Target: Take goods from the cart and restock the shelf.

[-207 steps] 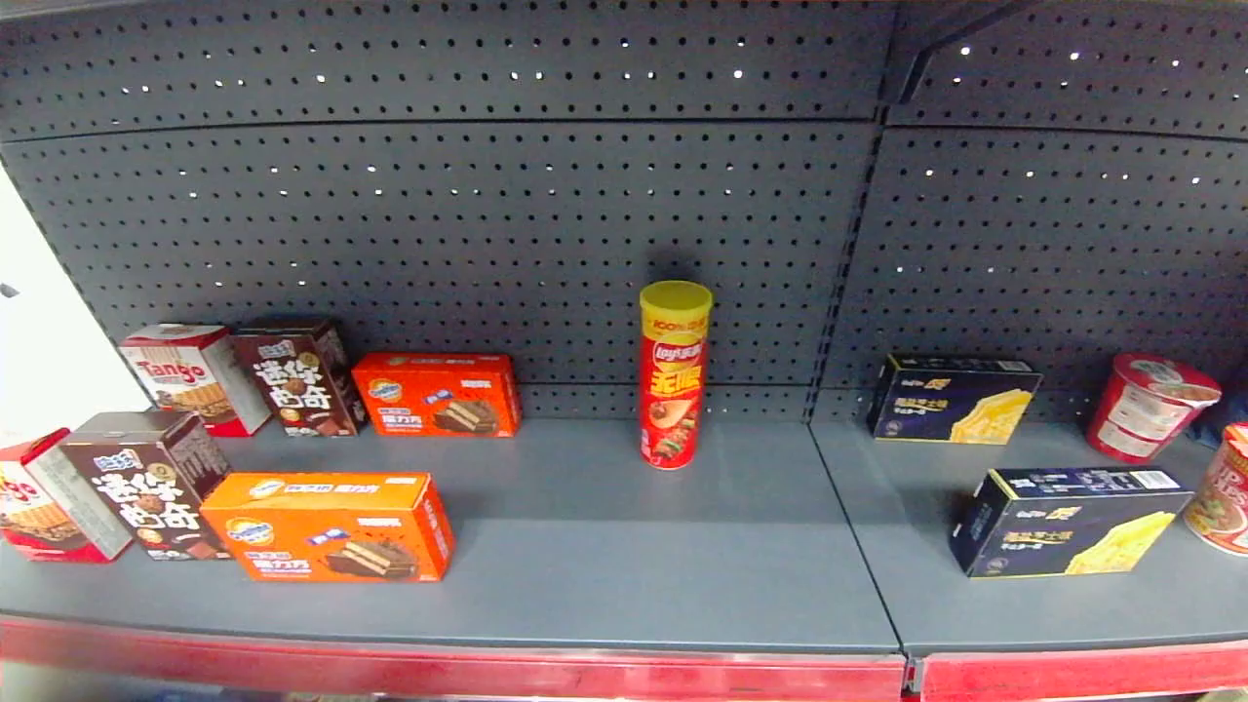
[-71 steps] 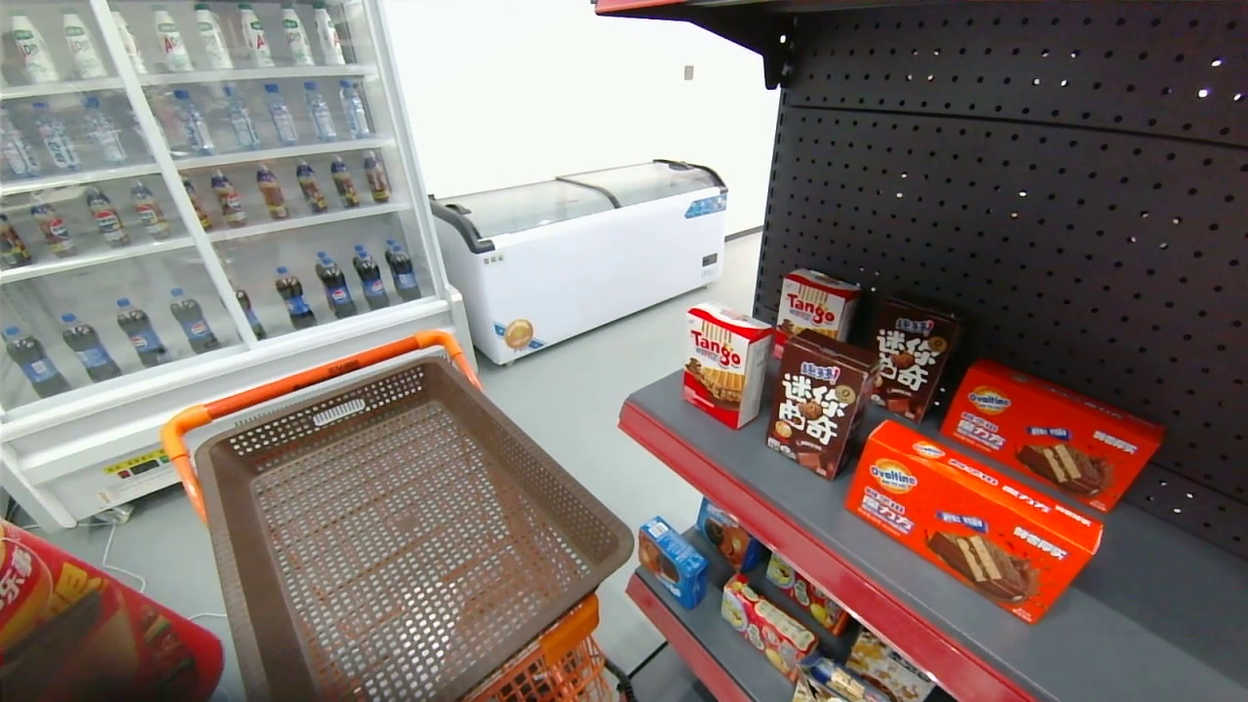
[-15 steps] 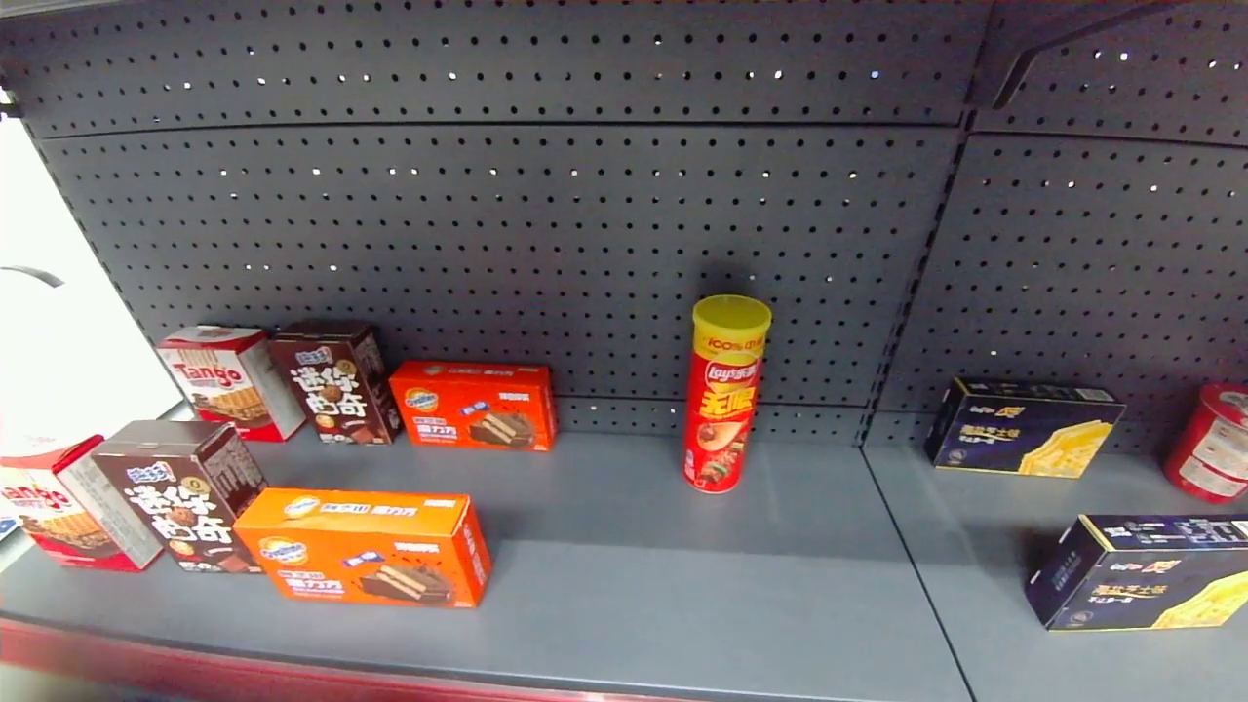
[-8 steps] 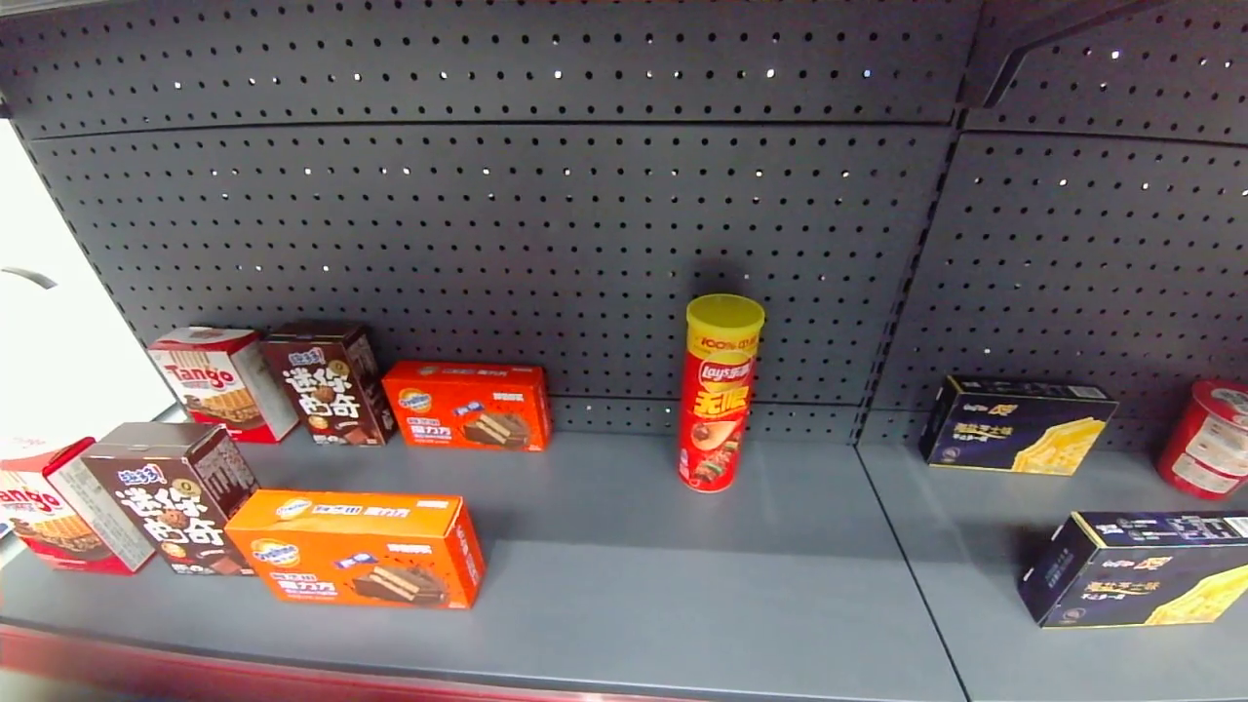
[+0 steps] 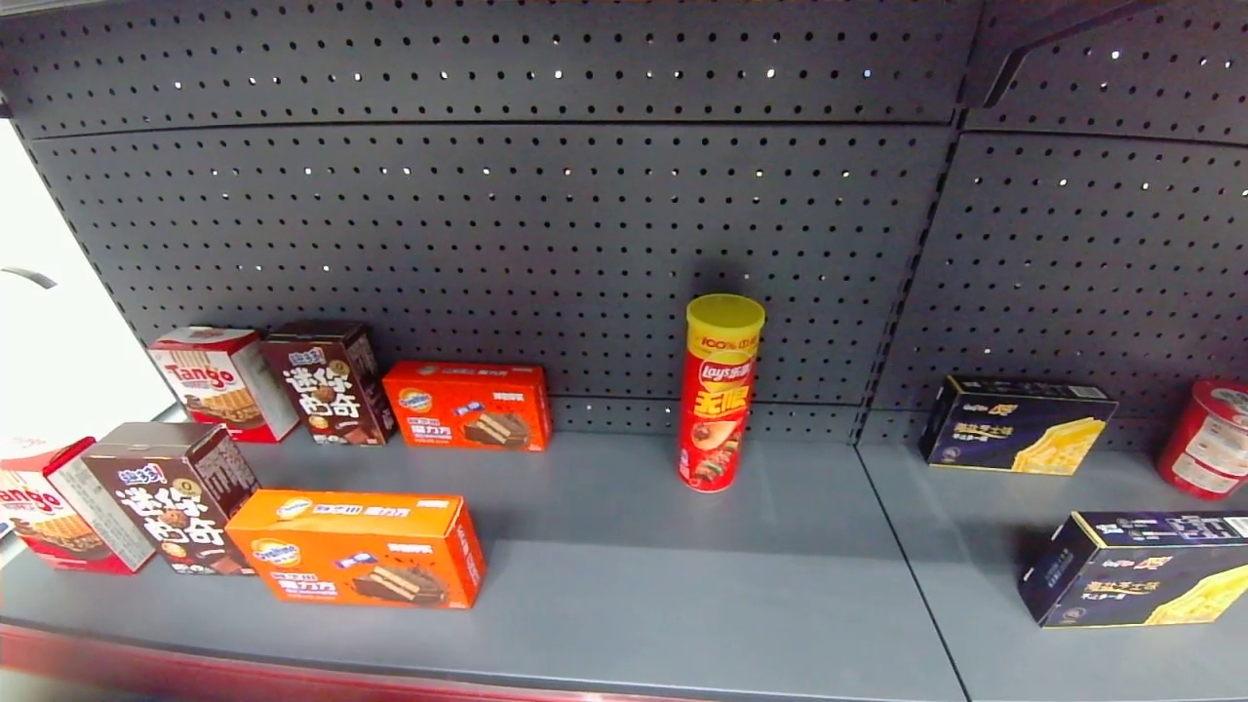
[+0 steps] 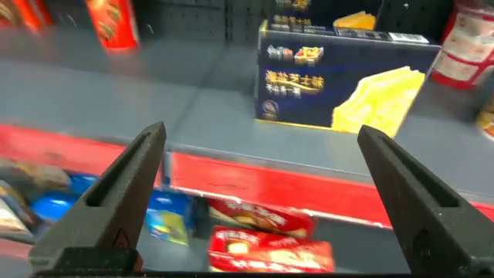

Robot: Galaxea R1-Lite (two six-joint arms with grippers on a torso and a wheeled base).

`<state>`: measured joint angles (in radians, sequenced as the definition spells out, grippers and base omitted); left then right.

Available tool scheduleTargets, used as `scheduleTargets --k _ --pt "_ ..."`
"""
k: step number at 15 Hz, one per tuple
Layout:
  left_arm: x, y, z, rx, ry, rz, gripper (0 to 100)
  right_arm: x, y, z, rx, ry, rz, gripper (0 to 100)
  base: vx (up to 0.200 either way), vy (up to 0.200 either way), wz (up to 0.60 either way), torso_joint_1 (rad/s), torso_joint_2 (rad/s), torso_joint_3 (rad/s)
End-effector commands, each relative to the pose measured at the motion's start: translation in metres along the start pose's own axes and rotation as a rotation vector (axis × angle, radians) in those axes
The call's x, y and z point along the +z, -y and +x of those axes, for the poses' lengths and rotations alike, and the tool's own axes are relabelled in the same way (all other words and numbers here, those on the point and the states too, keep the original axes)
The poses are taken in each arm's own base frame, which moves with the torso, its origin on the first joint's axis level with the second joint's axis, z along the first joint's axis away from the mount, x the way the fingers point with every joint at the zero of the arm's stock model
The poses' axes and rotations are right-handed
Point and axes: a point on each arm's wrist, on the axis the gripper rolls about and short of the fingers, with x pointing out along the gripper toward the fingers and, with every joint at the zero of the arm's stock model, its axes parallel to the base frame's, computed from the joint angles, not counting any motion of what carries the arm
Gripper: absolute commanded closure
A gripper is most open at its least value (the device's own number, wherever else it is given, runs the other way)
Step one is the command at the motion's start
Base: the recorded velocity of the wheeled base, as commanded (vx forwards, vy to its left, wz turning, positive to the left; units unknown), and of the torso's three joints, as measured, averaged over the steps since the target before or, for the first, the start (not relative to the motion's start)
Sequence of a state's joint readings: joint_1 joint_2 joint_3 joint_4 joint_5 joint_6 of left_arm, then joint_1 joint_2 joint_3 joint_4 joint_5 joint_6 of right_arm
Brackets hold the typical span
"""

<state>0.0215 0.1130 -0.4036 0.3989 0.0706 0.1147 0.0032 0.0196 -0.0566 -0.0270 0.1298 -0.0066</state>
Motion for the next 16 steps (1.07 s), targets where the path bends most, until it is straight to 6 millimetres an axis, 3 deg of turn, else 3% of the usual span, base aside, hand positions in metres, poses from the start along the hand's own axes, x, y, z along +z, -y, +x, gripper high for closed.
scheduleTargets --k 1,2,3,6,7,9,16 --pt "0.001 -0.001 -0.007 0.012 0.038 -0.003 100 0.091 0.003 0.024 0.054 0.017 0.037 0 0.0 0.0 0.0 0.0 0.0 0.0" --pt "0.001 -0.001 -0.006 0.012 0.035 -0.002 100 0.107 0.003 0.027 0.111 0.042 -0.129 0 0.0 0.0 0.0 0.0 0.0 0.0" --pt "0.0 -0.001 -0.006 0.011 0.03 -0.002 100 0.105 0.002 0.031 0.161 0.016 -0.221 0 0.0 0.0 0.0 0.0 0.0 0.0" --pt "-0.007 0.0 -0.001 0.002 0.005 0.0 100 0.112 0.001 0.043 0.288 -0.046 -0.246 0 0.0 0.0 0.0 0.0 0.0 0.0" --pt "-0.008 0.001 0.0 -0.001 0.001 -0.001 100 0.128 0.0 0.057 0.366 -0.061 -0.236 0 0.0 0.0 0.0 0.0 0.0 0.0" --pt "-0.012 0.001 0.002 -0.008 -0.018 0.001 100 0.138 -0.002 0.079 0.437 -0.102 -0.225 0 0.0 0.0 0.0 0.0 0.0 0.0" --pt "-0.011 0.001 0.003 -0.02 -0.017 -0.005 100 0.131 -0.042 0.162 0.742 -0.182 -0.218 0 0.0 0.0 0.0 0.0 0.0 0.0"
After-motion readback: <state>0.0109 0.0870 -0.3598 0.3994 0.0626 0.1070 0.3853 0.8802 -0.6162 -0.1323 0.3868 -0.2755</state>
